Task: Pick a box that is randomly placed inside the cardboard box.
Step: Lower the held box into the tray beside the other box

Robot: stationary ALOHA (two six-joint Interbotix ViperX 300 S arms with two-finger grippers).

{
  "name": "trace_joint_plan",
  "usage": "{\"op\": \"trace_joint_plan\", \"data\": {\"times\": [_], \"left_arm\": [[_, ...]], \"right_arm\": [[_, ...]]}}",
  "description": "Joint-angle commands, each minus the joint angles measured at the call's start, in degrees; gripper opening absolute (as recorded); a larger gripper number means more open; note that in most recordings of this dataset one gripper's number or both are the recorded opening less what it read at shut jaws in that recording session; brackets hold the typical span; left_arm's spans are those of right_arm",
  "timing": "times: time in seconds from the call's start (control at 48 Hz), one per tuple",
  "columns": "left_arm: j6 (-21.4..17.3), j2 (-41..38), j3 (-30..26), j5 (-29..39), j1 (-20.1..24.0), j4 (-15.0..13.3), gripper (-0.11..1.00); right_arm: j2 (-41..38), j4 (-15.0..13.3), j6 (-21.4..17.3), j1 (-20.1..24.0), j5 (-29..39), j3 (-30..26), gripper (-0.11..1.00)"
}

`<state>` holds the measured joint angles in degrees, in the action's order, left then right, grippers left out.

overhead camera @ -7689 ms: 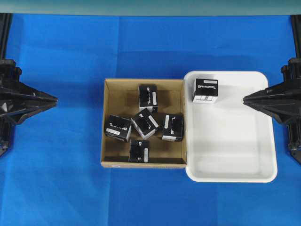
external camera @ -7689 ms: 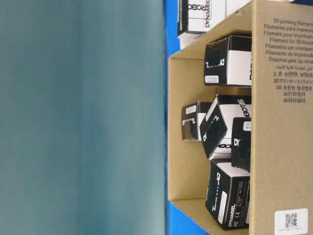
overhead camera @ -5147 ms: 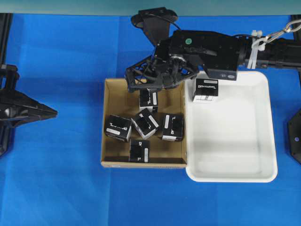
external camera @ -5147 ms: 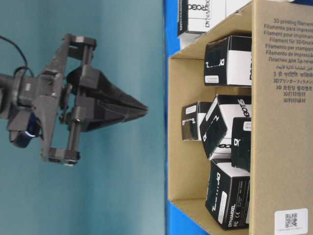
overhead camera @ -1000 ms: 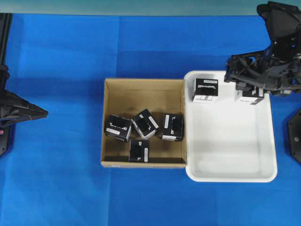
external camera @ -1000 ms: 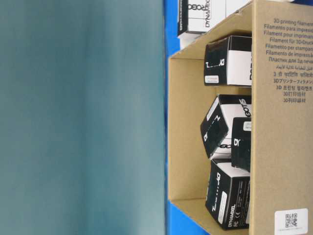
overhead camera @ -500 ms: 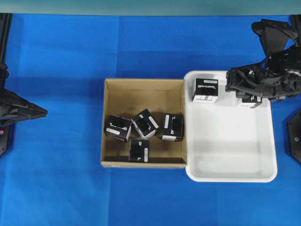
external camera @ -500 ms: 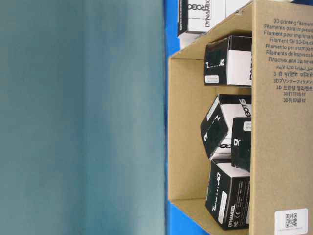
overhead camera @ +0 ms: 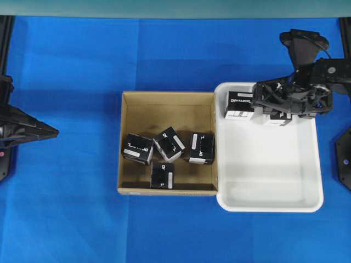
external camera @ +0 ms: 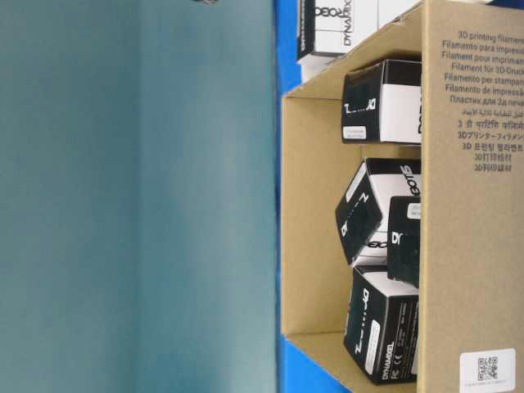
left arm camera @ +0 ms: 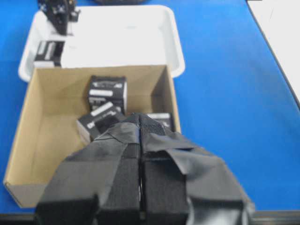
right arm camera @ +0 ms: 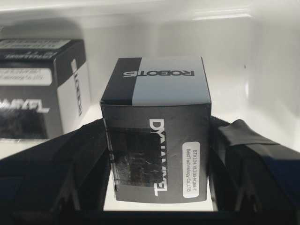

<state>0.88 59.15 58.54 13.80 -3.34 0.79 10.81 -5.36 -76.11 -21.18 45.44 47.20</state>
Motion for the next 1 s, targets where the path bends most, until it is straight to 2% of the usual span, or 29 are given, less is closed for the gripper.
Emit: {"op": "trace_joint_plan", "data": {"times": [0.0, 0.146, 0.583, 0.688, 0.834, 0.875, 0.979], "left_arm": [[-0.09, -0.35, -1.58, -0.53, 0.0, 0.18, -0.07], [0.0, -0.7, -1.58, -0.62, 0.0, 0.18, -0.07], [0.0, -0.88, -1.67, -0.88, 0.26, 0.18, -0.07], [0.0, -0.97, -1.67, -0.97, 0.26, 0.18, -0.07], [0.09, -0.97, -1.67, -0.97, 0.7, 0.18, -0.07], [0.35, -0.88, -1.67, -0.97, 0.79, 0.18, -0.07], [0.97, -0.97, -1.67, -0.79, 0.79, 0.09, -0.07]], "right_arm": [[-1.41, -0.26, 0.88, -0.35, -1.41, 0.35, 0.6], [-2.72, -0.26, 2.9, -0.7, -1.93, -0.09, 0.6], [-3.16, -0.26, 2.9, -0.97, -2.37, -0.09, 0.6], [-3.25, 0.62, 3.16, -0.88, -2.46, -0.09, 0.6], [-3.16, 0.7, 3.43, -0.88, -5.01, 0.0, 0.6], [-3.16, 0.53, 3.43, -0.88, -6.15, 0.0, 0.65], [-3.16, 0.44, 3.16, -0.97, -6.59, -0.18, 0.89]]}}
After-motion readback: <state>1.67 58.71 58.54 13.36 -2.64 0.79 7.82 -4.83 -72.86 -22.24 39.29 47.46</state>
